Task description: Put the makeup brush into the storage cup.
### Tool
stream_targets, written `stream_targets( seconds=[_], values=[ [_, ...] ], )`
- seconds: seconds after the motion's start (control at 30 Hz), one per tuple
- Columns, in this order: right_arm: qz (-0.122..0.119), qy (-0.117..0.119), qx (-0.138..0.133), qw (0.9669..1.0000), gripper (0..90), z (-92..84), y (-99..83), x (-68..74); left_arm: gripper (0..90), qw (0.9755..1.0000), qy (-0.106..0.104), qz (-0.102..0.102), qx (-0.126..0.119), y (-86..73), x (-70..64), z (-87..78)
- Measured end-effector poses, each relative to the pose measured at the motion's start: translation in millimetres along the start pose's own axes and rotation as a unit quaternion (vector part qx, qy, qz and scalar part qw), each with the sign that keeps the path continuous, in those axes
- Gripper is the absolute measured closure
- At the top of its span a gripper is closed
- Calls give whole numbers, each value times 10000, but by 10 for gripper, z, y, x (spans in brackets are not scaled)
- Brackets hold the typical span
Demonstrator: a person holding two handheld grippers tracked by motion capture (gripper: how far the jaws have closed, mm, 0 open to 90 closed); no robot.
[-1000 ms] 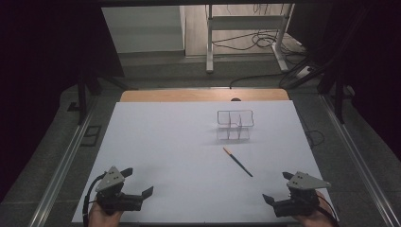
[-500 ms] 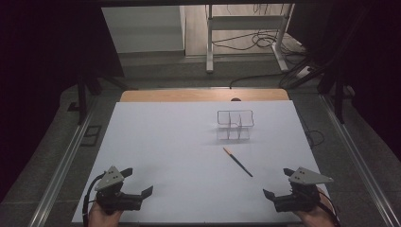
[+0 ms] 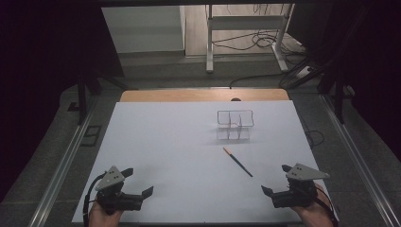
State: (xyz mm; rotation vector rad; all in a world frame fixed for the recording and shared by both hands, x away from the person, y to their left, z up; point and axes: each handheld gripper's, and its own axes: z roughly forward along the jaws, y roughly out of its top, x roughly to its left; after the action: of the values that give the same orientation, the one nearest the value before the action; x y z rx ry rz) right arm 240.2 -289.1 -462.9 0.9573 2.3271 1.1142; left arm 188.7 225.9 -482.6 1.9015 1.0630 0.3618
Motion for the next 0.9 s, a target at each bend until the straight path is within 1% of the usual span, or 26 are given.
stream_targets(
  seconds=[0.07, 0.33, 0.73, 0.9],
  values=[
    [-26, 16, -10, 10000, 0, 19, 9, -10, 6, 10000, -2, 5, 9, 0, 0, 2],
    [7, 13, -21, 10000, 0, 92, 45, -43, 6, 10000, -19, -1, 36, 1, 1, 11],
    [14, 4, 134, 9999, 0, 156, 105, -68, 6, 10000, -15, -7, 50, 2, -2, 15],
    [48, 48, 143, 9999, 0, 184, 138, -78, 6, 10000, -12, -3, 52, 2, -4, 16]
  ],
)
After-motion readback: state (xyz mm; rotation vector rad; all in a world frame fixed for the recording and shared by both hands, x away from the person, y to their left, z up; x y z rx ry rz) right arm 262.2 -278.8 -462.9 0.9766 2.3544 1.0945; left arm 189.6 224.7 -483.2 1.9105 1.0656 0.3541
